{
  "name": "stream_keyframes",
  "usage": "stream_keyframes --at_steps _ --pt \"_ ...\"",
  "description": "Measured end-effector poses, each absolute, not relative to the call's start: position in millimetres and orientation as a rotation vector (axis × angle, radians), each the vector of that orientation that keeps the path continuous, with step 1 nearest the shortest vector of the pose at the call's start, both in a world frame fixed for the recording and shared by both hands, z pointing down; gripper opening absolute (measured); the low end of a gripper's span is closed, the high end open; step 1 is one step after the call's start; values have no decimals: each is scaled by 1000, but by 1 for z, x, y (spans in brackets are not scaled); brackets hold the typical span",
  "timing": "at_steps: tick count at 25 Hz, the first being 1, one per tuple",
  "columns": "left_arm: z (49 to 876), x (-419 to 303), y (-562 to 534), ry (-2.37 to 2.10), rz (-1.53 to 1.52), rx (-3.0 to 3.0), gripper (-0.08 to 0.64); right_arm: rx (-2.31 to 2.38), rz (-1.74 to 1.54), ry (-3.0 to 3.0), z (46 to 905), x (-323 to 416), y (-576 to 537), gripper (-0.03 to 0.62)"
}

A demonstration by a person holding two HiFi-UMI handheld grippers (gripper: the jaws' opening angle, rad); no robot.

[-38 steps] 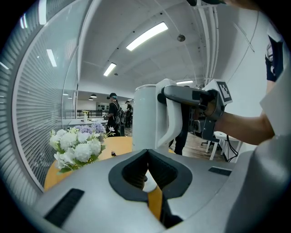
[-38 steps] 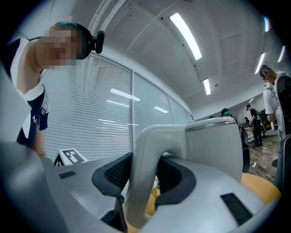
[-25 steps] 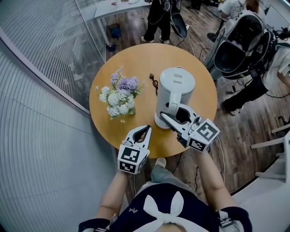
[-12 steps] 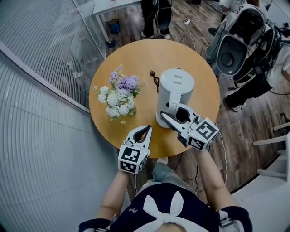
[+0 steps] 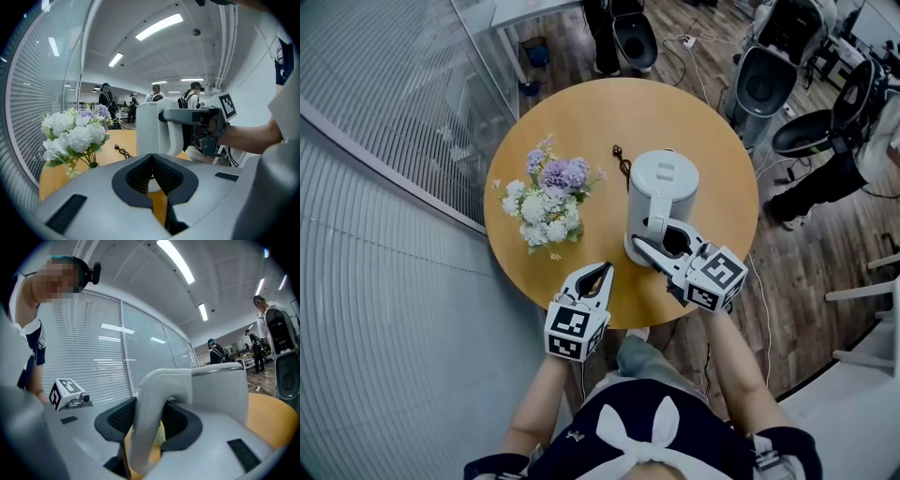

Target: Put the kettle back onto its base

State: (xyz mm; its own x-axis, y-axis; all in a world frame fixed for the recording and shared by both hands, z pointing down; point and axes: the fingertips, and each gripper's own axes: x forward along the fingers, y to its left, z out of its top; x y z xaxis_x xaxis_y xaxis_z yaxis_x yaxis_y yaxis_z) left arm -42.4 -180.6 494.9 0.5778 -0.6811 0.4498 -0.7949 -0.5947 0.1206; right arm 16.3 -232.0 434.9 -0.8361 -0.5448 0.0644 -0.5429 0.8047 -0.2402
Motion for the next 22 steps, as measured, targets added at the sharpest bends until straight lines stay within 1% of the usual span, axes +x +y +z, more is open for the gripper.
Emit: stream_keyframes --at_steps 22 --pt "514 -46 -190 -1210 569 2478 26 -918 -508 2973 475 14 -248 169"
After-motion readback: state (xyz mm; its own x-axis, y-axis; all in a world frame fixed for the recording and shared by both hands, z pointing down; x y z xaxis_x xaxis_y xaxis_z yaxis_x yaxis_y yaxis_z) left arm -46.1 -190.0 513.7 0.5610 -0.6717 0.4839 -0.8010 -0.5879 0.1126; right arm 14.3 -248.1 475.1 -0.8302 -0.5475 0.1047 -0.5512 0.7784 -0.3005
